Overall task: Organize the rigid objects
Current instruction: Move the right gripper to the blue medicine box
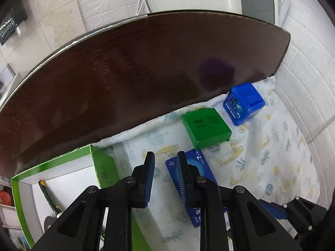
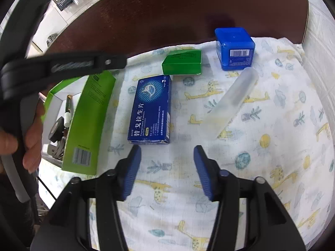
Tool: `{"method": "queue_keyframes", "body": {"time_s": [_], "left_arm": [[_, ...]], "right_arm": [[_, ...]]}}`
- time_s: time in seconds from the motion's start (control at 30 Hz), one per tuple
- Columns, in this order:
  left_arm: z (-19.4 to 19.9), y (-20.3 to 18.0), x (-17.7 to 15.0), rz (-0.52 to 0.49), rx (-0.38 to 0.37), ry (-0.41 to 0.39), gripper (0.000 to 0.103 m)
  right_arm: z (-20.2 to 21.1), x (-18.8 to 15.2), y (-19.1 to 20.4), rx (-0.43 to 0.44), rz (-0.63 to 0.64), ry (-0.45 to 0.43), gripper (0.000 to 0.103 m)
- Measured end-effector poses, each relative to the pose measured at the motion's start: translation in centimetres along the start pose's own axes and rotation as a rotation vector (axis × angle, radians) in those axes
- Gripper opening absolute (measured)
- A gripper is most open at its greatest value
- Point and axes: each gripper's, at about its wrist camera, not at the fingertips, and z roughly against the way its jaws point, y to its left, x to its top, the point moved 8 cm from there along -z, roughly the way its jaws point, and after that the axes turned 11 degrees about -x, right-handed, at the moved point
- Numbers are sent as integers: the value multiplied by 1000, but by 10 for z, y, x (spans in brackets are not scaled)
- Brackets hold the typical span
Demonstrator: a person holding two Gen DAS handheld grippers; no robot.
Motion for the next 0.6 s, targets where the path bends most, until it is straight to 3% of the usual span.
{"method": "queue_keyframes", "body": {"time_s": [0.07, 0.3, 0.33, 0.47, 0.5, 0.6], "left_arm": [[-13, 3, 4, -3, 10, 22, 21], [-45, 3, 2, -37, 5, 86, 21], [-49, 4, 3, -31, 4, 91, 21], [-57, 8, -2, 9, -25, 114, 21], [-59, 9, -4, 18, -41, 127, 21], [-64, 10, -22, 76, -85, 207, 21]], "right_arm": [[-3, 2, 7, -24, 25, -11, 63], [-26, 8, 36, -123, 128, -54, 63], [-29, 10, 37, -144, 139, -64, 61], [-30, 16, 31, -122, 137, -81, 18], [-29, 18, 25, -130, 142, -80, 13], [-28, 20, 6, -143, 138, -63, 13]]}}
